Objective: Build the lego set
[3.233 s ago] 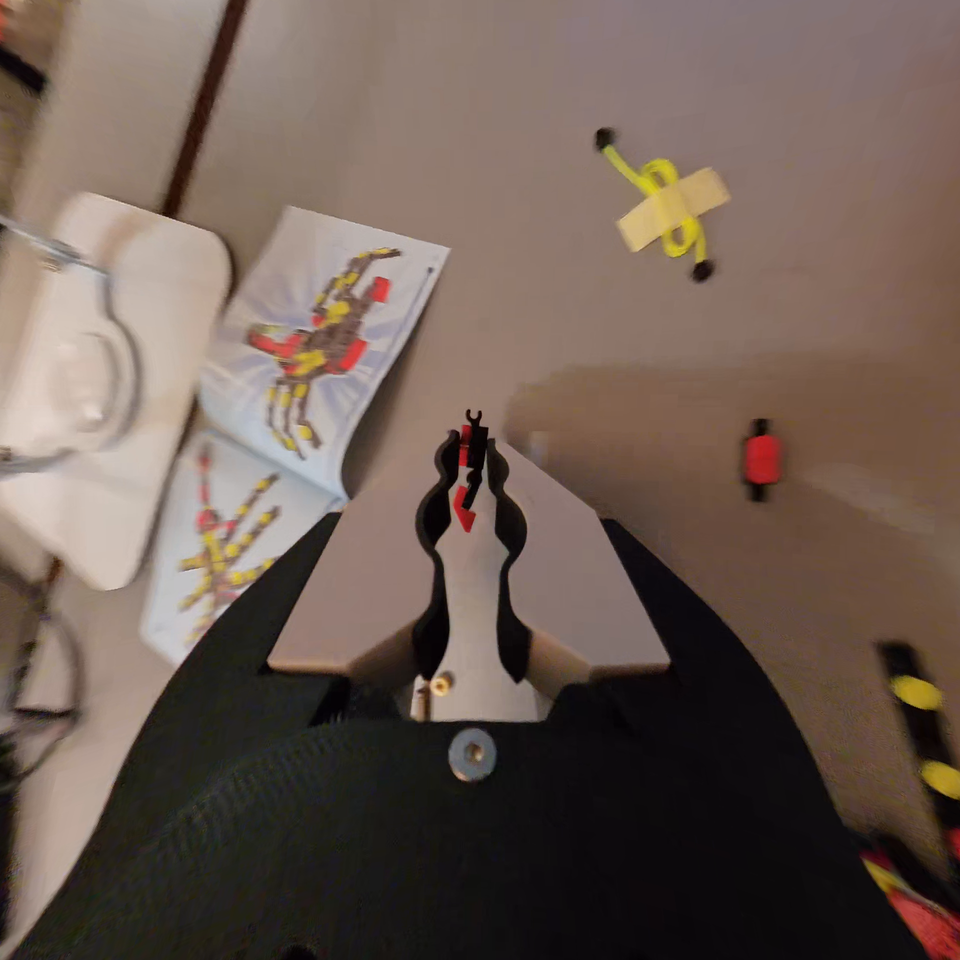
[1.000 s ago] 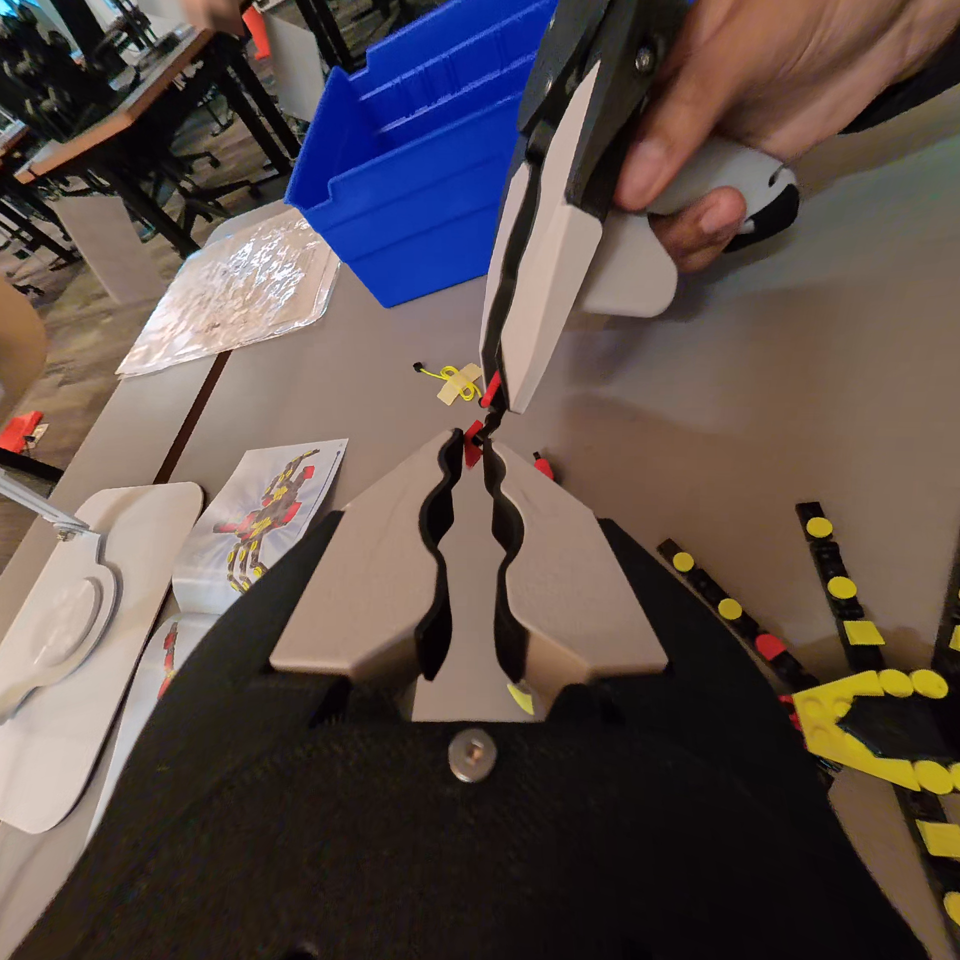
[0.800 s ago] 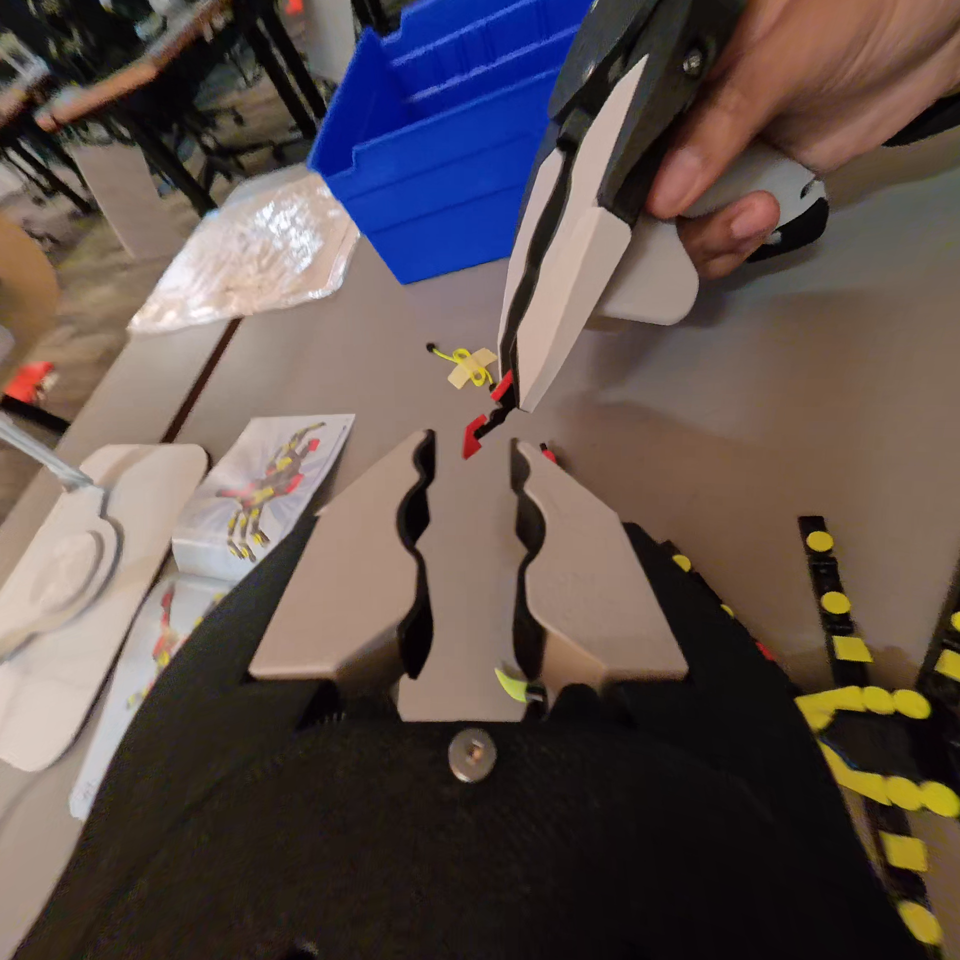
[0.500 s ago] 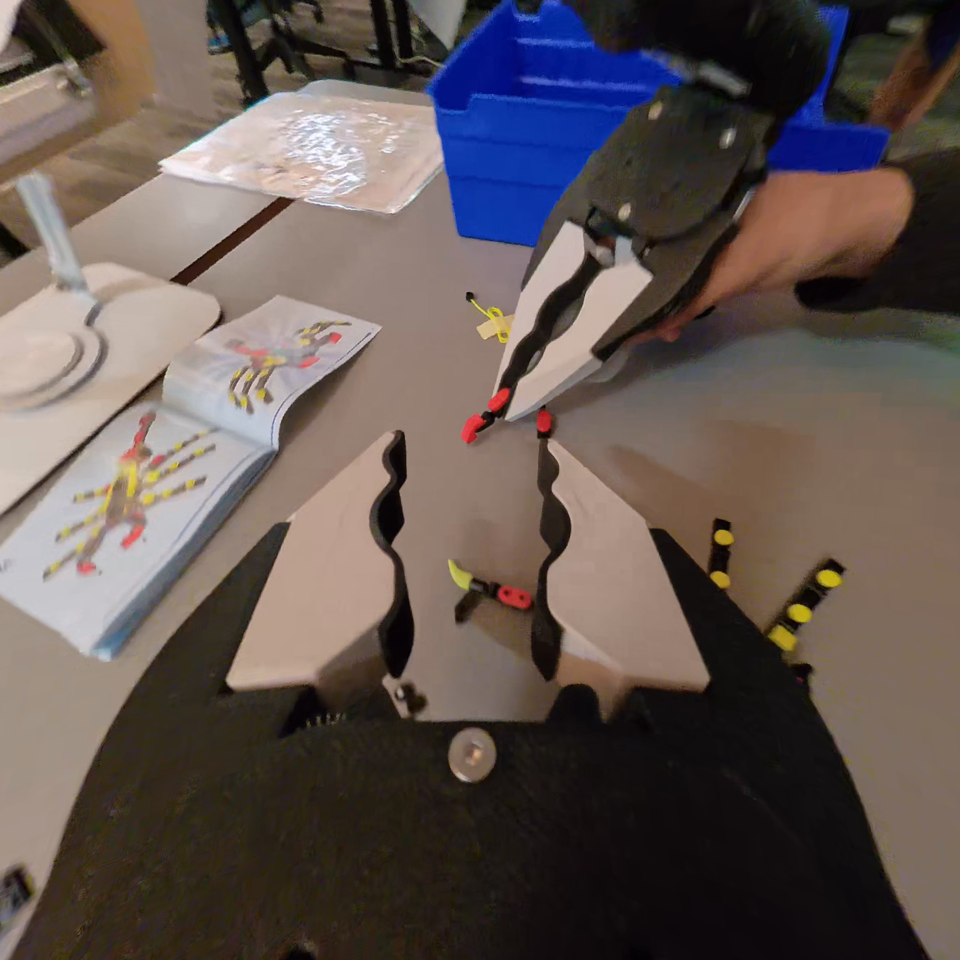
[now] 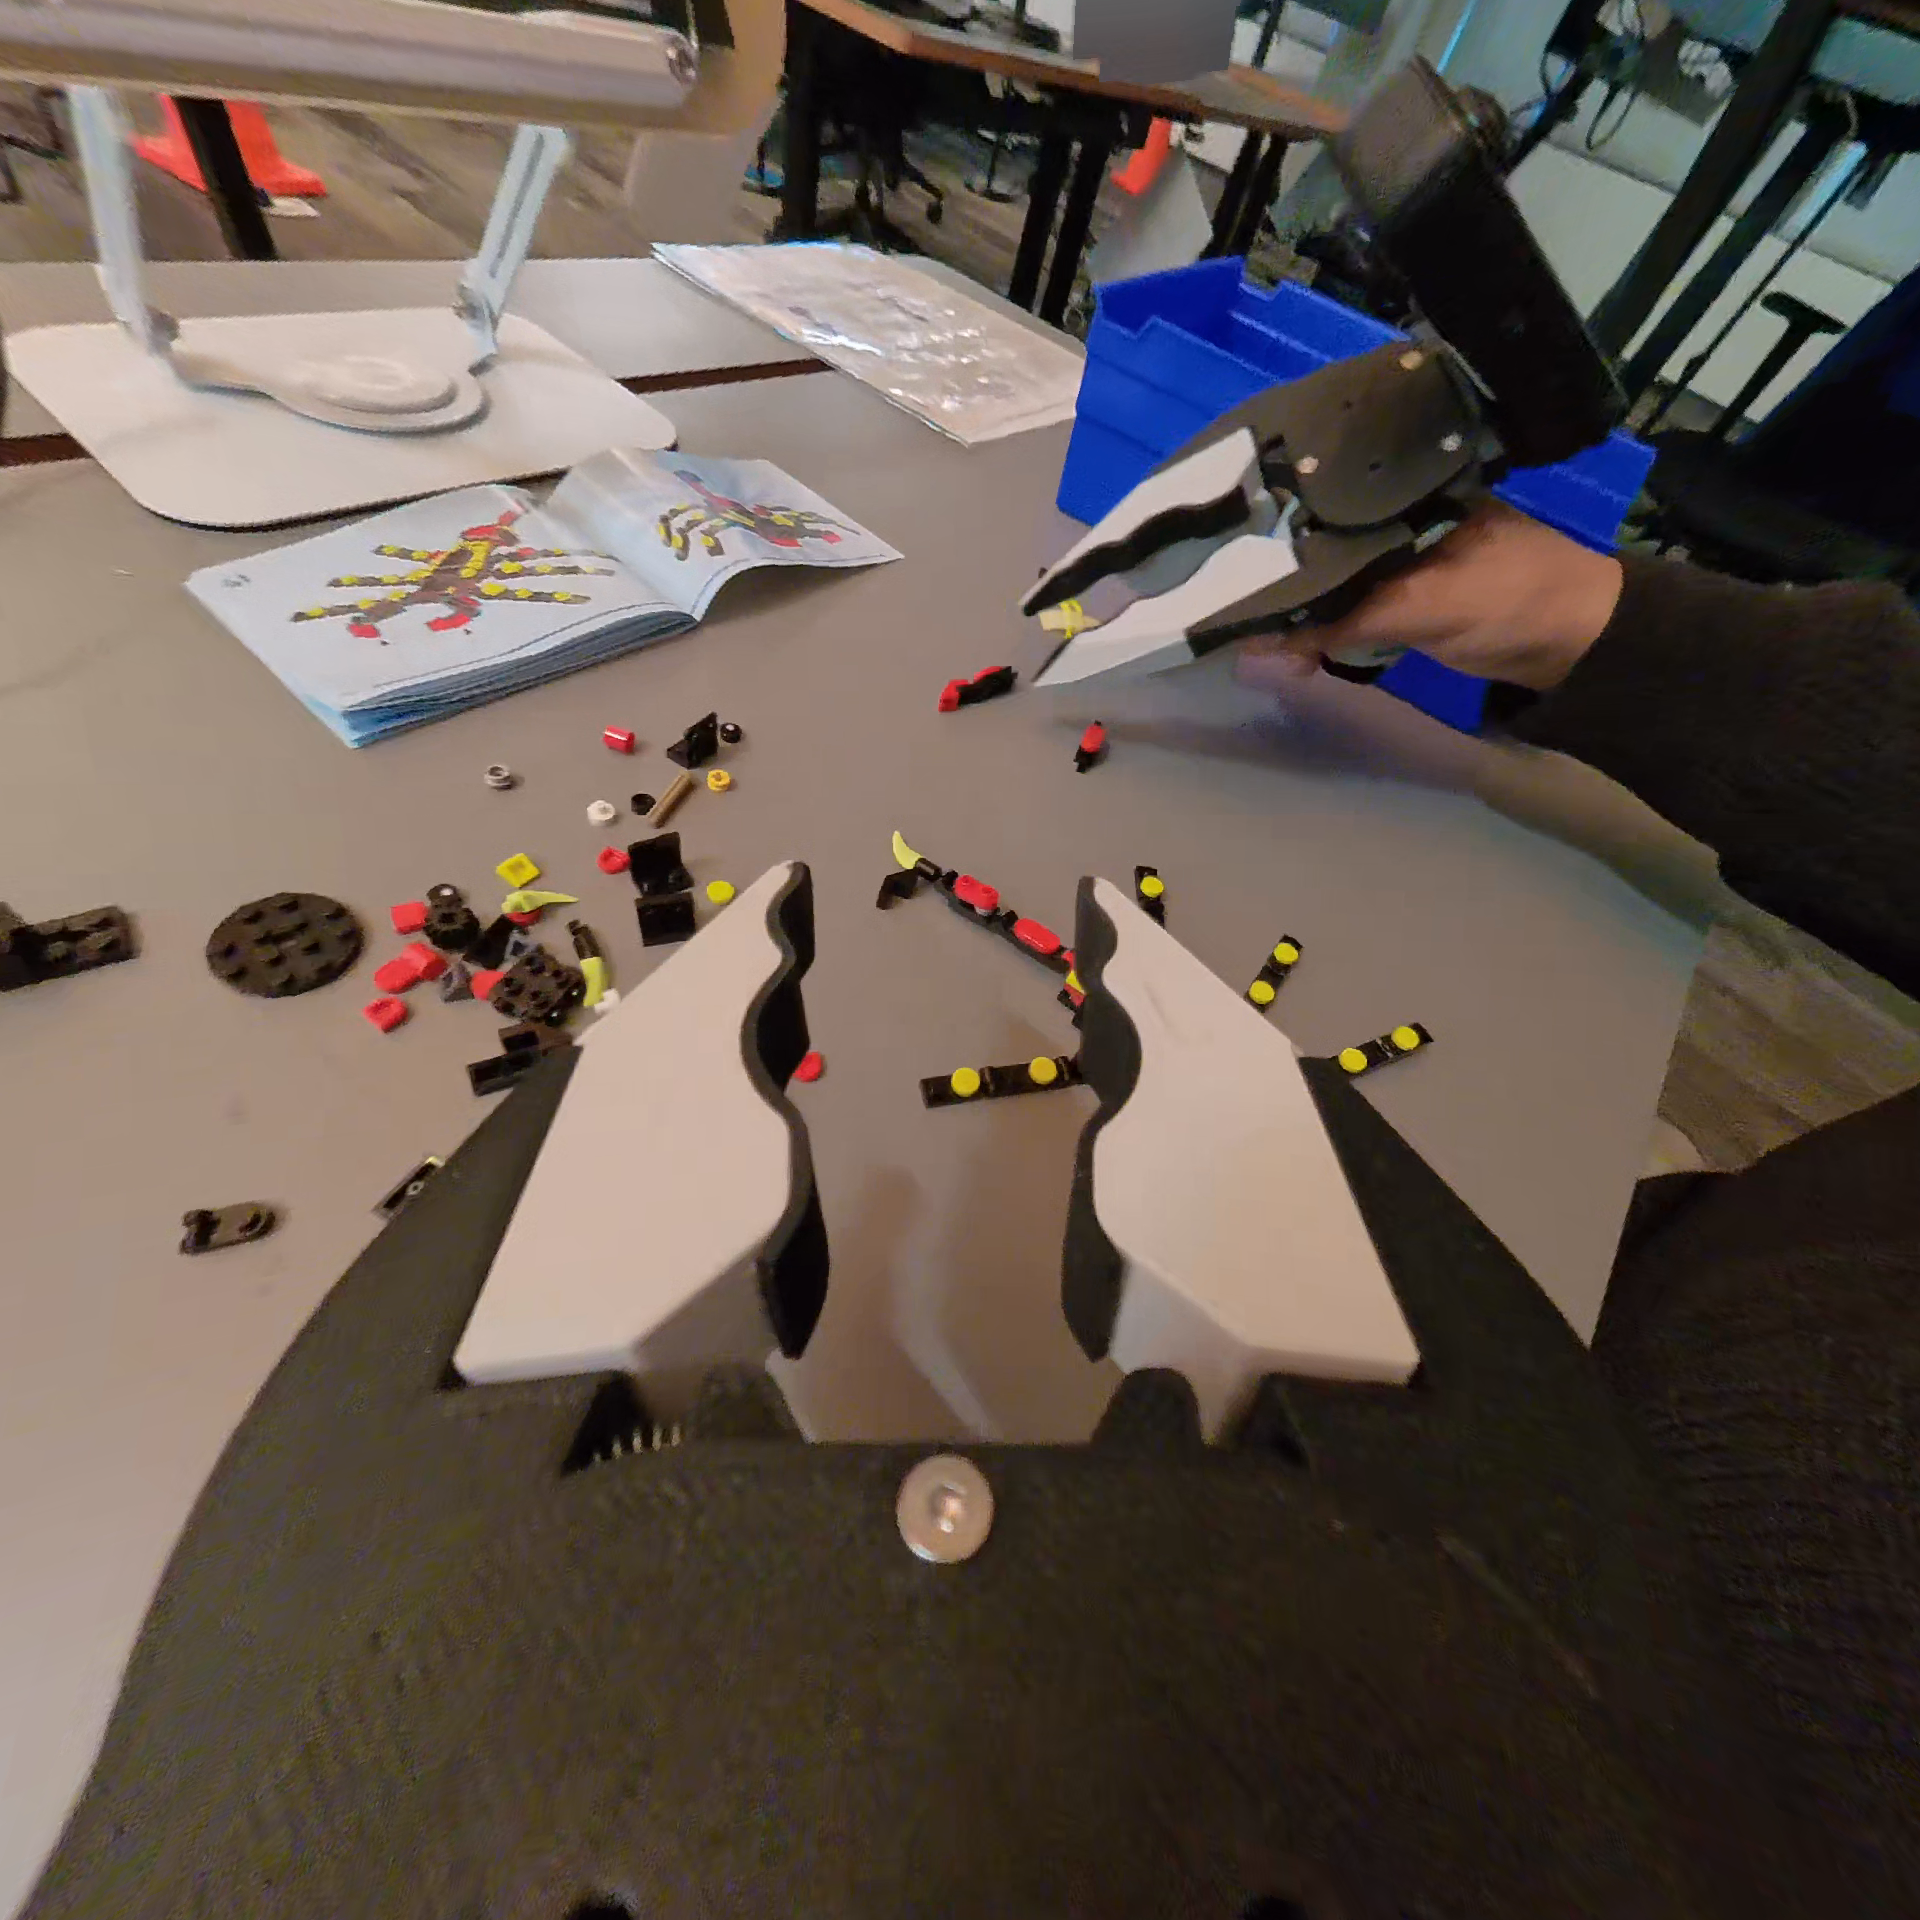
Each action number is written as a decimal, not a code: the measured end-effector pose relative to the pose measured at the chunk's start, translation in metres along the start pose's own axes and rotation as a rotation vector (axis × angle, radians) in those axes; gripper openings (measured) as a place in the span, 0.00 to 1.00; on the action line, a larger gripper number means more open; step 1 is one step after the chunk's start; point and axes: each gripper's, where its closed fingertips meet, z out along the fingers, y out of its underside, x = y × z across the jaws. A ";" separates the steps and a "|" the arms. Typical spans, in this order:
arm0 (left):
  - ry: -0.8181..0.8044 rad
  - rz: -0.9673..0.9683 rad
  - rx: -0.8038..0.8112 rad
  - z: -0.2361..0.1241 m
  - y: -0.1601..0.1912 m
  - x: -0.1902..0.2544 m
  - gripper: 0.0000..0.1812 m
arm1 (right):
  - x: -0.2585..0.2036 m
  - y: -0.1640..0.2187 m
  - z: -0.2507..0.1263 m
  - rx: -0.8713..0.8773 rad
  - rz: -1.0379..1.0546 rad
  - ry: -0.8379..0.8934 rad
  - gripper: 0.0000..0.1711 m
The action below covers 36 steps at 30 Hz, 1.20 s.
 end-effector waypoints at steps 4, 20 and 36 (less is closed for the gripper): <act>-0.007 -0.062 0.069 -0.013 -0.008 -0.006 0.26 | -0.004 0.005 -0.015 0.026 0.068 0.004 0.19; 0.076 -0.208 0.086 -0.001 -0.003 -0.007 0.23 | 0.001 0.000 0.013 0.048 0.364 -0.308 0.19; 0.468 -0.702 -0.152 0.123 -0.038 0.020 0.33 | -0.026 -0.051 -0.027 0.360 -0.228 -0.123 0.05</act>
